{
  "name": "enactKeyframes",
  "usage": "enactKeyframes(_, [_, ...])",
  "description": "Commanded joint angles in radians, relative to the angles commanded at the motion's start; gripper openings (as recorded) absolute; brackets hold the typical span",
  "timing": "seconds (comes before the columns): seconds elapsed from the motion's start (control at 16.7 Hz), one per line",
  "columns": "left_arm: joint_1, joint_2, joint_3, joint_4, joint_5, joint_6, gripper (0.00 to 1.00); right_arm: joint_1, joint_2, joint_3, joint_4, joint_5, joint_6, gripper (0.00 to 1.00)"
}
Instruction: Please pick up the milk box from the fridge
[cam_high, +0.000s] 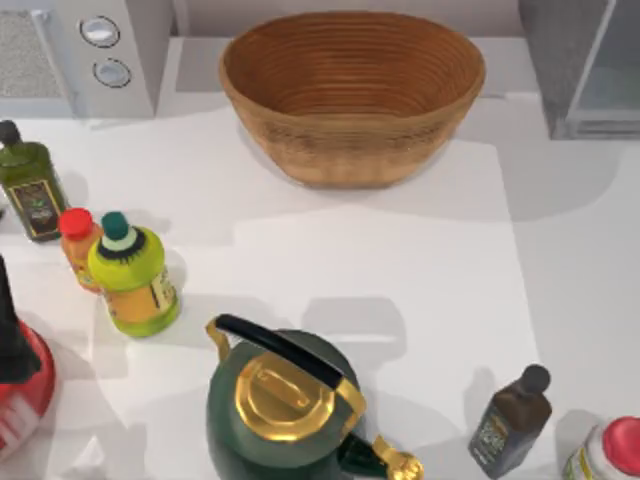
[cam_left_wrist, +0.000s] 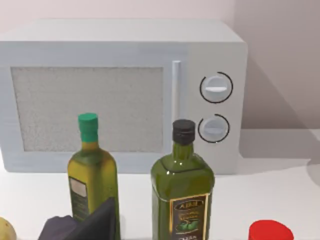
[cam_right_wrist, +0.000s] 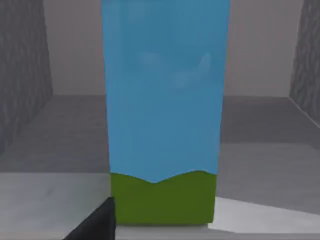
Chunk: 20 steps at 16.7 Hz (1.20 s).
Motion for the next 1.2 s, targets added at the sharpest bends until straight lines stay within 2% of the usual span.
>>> enactKeyframes(0.24, [0.0, 0.0, 0.0, 0.0, 0.0, 0.0, 1.0, 0.103, 0.107, 0.273, -0.151, 0.106, 0.0, 1.0])
enactKeyframes(0.42, [0.0, 0.0, 0.0, 0.0, 0.0, 0.0, 1.0, 0.154, 0.147, 0.37, -0.226, 0.157, 0.001, 1.0])
enactKeyframes(0.84, [0.0, 0.0, 0.0, 0.0, 0.0, 0.0, 1.0, 0.159, 0.159, 0.394, -0.244, 0.163, 0.001, 1.0])
enactKeyframes(1.2, [0.0, 0.0, 0.0, 0.0, 0.0, 0.0, 1.0, 0.179, 0.264, 0.598, -0.34, 0.184, 0.0, 1.0])
